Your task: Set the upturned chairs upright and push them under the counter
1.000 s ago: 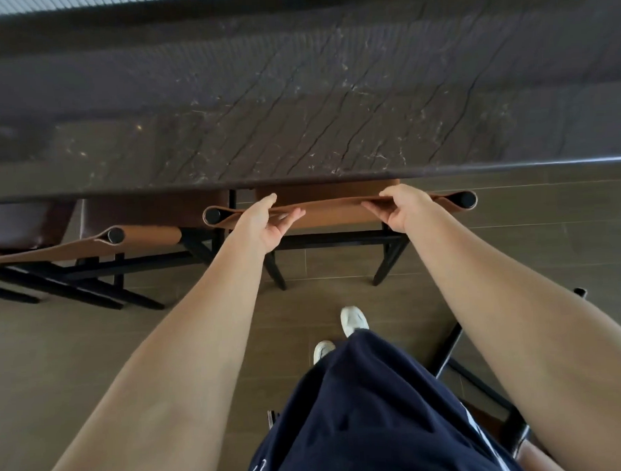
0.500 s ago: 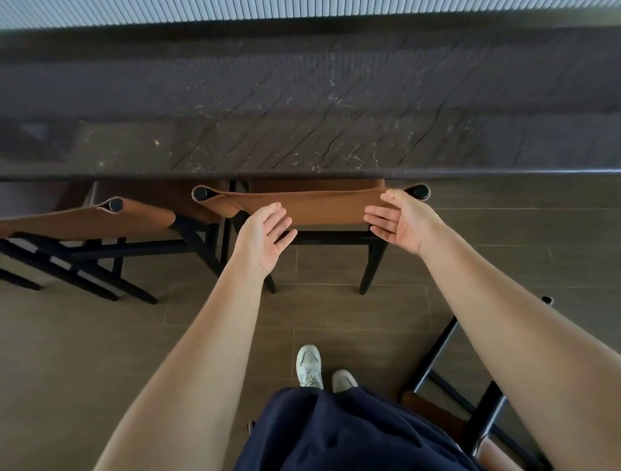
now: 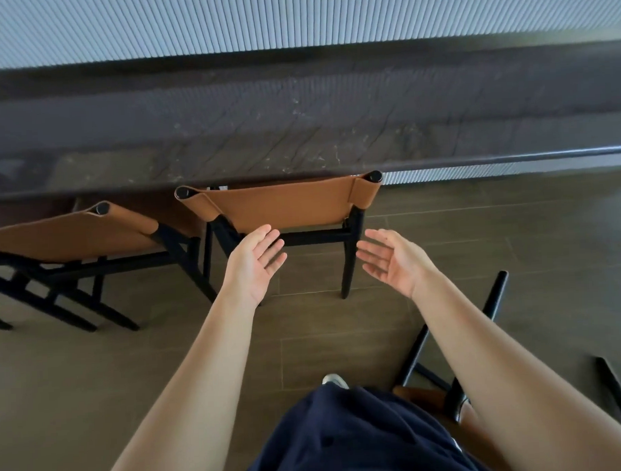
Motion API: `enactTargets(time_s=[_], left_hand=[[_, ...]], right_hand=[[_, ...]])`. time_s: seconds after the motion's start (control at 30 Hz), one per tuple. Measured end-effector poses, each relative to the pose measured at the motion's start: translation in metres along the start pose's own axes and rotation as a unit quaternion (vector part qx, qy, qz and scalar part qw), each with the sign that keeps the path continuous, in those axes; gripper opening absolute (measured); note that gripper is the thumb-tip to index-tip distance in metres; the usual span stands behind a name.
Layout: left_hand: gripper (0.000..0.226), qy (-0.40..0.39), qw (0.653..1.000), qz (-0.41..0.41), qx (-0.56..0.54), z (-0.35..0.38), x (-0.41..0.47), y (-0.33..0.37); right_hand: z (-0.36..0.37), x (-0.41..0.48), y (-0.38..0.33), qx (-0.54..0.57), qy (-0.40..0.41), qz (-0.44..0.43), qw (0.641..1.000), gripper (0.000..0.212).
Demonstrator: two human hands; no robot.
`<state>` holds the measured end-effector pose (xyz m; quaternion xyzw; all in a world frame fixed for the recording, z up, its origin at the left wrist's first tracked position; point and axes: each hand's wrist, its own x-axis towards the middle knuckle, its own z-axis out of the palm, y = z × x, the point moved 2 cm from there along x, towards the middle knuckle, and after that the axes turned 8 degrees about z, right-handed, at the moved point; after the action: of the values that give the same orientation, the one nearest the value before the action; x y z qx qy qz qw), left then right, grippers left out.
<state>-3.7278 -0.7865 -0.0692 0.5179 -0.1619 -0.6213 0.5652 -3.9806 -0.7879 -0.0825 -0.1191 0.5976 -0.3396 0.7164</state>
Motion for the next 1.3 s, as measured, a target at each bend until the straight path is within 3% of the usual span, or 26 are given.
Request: enactTargets(time_s=[0.73, 0.97, 1.3], left_hand=[[0.026, -0.180, 0.972, -0.040, 0.146, -0.059, -0.177, -0.069], [0.025, -0.232, 0.955, -0.019, 0.184, -0.052, -0.263, -0.113], [0.025, -0.238, 0.948, -0.035, 0.206, -0.085, -0.425, -0.203]], right_hand=[[-0.069, -0.208, 0.224, 0.182, 0.112, -0.114, 0.970, 0.021], [-0.113, -0.278, 0.285, 0.188, 0.131, -0.121, 0.966, 0.028], [-0.198, -0.389, 0.403, 0.154, 0.170, -0.117, 0.966, 0.024]])
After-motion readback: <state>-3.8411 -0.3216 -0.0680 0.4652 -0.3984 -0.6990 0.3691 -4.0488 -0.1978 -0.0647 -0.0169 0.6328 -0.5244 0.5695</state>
